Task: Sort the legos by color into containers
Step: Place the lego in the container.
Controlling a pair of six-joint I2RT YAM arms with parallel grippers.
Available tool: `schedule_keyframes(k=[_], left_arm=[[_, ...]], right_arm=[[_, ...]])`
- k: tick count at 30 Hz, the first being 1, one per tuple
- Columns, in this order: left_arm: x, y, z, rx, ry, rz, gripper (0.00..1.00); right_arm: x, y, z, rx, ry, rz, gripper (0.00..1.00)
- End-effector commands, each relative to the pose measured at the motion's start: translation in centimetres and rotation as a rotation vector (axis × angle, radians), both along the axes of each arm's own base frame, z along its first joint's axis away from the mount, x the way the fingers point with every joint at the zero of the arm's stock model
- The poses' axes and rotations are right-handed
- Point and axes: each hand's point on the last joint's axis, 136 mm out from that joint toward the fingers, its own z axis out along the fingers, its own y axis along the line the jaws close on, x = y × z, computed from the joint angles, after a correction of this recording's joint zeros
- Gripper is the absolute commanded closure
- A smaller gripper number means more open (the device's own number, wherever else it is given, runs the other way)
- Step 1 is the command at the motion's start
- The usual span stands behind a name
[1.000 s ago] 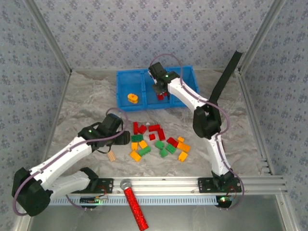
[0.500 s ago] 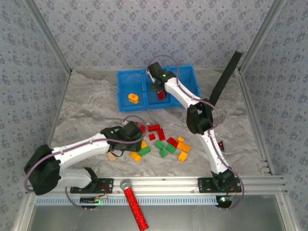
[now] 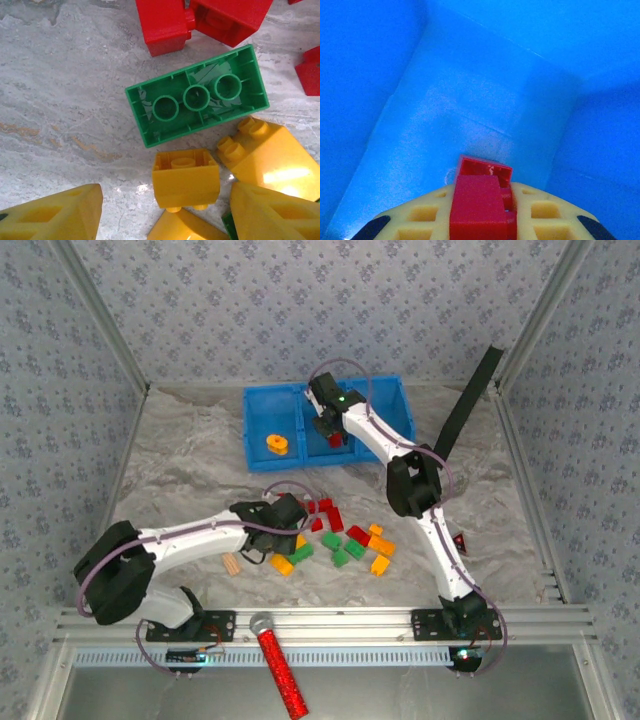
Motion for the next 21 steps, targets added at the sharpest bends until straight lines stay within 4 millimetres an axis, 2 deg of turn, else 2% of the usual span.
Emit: schedule_keyframes(k=[1, 11, 18, 21], left_arm=[[0.4, -0.6, 0.1, 0.006, 0.003, 0.004, 0.33], [-0.6, -0.3, -2.3, 0.033, 0.073, 0.024, 0.38], [-1.1, 0.3, -3.5, 0.046, 0.093, 0.054, 0.38], [-1.2, 0.6, -3.6, 0.051, 0.090, 0.071, 0.36]], right_arm=[[0.2, 0.8, 0.2, 0.037, -0.001, 0.029, 0.83], [0.4, 1.6, 0.7, 0.072, -0.010, 0.059, 0.80], [0.5, 1.6, 0.5, 0.084, -0.003, 0.063, 0.65], [0.5, 1.5, 0.6, 0.086, -0.003, 0.063, 0.62]])
